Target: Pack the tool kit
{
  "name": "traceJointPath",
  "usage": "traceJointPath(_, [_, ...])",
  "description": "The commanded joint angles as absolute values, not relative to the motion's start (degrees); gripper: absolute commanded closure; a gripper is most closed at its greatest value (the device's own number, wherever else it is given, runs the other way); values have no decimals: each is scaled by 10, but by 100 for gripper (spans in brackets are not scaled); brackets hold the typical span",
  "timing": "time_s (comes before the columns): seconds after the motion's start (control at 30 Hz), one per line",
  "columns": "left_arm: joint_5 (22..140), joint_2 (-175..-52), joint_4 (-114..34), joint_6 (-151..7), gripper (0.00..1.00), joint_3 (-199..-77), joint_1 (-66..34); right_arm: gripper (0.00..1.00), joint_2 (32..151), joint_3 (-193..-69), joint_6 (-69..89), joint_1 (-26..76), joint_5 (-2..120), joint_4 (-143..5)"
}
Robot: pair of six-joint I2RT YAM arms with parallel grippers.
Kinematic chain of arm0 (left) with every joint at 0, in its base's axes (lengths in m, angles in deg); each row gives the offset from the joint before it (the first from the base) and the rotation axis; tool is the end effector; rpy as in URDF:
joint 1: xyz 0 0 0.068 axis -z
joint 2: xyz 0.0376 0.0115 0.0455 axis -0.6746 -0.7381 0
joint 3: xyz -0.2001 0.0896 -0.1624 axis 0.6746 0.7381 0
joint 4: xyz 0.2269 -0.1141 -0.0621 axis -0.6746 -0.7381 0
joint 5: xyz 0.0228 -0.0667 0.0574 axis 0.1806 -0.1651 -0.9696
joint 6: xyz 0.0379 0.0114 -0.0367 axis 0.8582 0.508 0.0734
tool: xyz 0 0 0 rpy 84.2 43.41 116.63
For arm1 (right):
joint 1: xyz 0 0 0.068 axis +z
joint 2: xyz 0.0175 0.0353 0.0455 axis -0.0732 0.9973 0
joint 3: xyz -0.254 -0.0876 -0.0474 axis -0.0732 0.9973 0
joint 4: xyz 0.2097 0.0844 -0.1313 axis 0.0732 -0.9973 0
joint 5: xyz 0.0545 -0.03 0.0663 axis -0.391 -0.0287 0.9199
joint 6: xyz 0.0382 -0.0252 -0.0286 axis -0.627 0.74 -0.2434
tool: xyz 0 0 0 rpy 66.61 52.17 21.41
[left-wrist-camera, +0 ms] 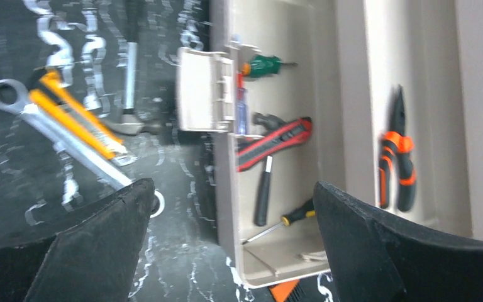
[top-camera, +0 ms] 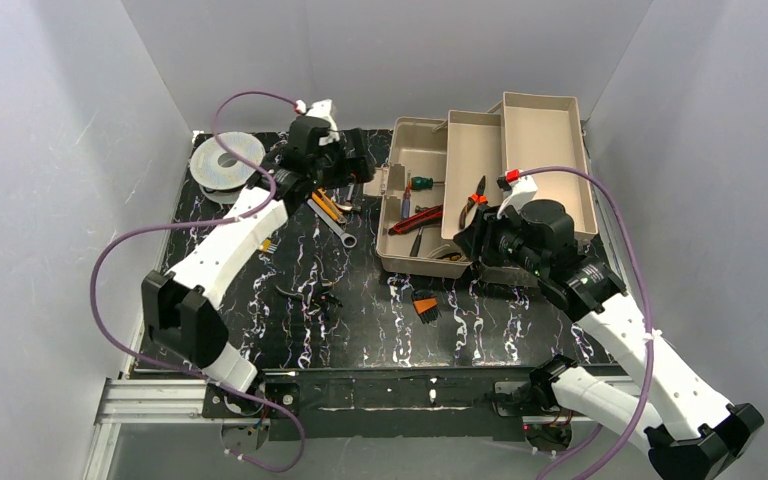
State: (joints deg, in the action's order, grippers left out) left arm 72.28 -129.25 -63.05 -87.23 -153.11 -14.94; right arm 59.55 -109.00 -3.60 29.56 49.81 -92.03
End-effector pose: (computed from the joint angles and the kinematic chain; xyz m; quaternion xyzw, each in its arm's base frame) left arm 0.3318 -0.1724 0.3731 0.0005 0.8435 -0.2452 0.4779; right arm 0.1591 0.1051 0.3551 -0.0845 0.8122 0.2521 0.5193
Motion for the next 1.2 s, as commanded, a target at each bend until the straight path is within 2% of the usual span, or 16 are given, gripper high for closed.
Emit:
traceJointPath(0.0, [607, -1260, -664, -915, 2, -1476, -189, 48, 600, -1091, -34, 293, 510, -890])
traceJointPath(0.13, [640, -1278, -684, -962, 2, -1453, -248, 48, 605, -1093, -34, 293, 512, -890])
traceJointPath(0.33, [630, -1330, -696, -967, 2, -1465, -269, 48, 614, -1094, -36, 293, 512, -890])
traceJointPath(0.87, [635, -1516, -769, -944, 2, -1618, -279, 48, 614, -1096, -36, 293, 510, -896])
traceJointPath(1.17, [632, -1636, -814, -911, 2, -1765, -280, 48, 615, -1096, -34, 292, 509, -897])
